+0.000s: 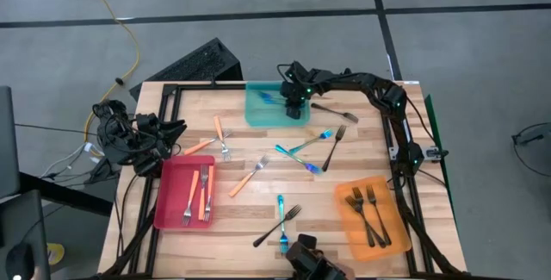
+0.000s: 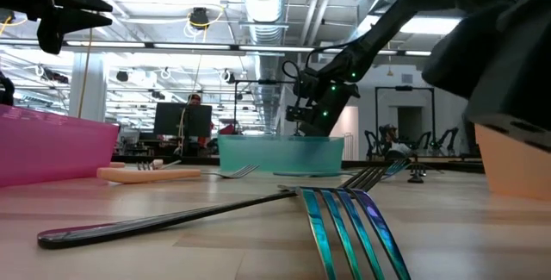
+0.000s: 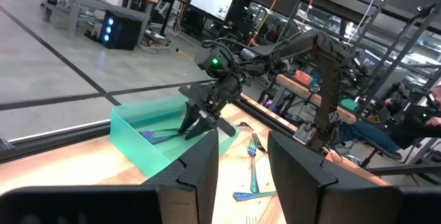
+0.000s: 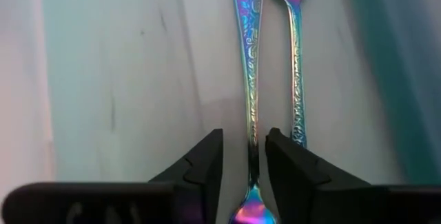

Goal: Sort silverware by color (type)
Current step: Put the black fork into the orange bin

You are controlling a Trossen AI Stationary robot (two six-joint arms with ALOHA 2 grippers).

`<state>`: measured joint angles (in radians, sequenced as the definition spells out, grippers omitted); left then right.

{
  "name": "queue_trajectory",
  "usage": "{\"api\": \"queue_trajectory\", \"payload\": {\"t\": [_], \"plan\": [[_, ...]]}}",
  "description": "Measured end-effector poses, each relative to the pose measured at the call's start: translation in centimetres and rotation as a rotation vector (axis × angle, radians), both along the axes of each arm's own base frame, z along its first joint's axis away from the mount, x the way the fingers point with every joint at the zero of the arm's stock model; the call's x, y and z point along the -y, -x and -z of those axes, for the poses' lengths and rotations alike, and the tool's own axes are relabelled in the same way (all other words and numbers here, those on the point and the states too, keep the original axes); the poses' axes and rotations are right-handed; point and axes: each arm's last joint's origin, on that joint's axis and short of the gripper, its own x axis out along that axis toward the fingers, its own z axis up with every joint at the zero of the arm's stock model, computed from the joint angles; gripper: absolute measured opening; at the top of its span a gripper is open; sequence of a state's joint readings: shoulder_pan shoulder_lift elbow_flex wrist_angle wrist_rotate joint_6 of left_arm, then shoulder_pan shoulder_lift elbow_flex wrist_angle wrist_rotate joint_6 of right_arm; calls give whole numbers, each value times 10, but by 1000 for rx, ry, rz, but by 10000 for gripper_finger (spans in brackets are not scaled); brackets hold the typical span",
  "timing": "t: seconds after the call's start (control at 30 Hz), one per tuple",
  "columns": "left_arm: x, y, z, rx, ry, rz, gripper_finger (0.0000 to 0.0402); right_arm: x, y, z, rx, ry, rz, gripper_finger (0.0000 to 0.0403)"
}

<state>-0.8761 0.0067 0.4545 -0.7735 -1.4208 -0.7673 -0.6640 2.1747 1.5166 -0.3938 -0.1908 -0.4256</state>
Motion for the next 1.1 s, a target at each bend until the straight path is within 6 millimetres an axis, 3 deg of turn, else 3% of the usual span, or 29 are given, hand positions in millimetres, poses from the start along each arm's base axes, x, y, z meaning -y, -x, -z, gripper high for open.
{"api": "queue_trajectory", "payload": {"t": [0.23,0.47,0.67,0.9,1.1], "plan": [[0,0,0,0,0,0,112,0,1,-14,9,46,6,152],[0,0,0,0,1,1,112,-4,-1,-50,15,51,-8,149],[0,0,0,0,1,2,112,-26,10,-119,-28,103,-70,148],[0,0,0,0,1,2,112,-66,48,-204,6,229,-48,148],[0,0,0,0,1,1,112,-96,90,-245,8,206,34,148]]}}
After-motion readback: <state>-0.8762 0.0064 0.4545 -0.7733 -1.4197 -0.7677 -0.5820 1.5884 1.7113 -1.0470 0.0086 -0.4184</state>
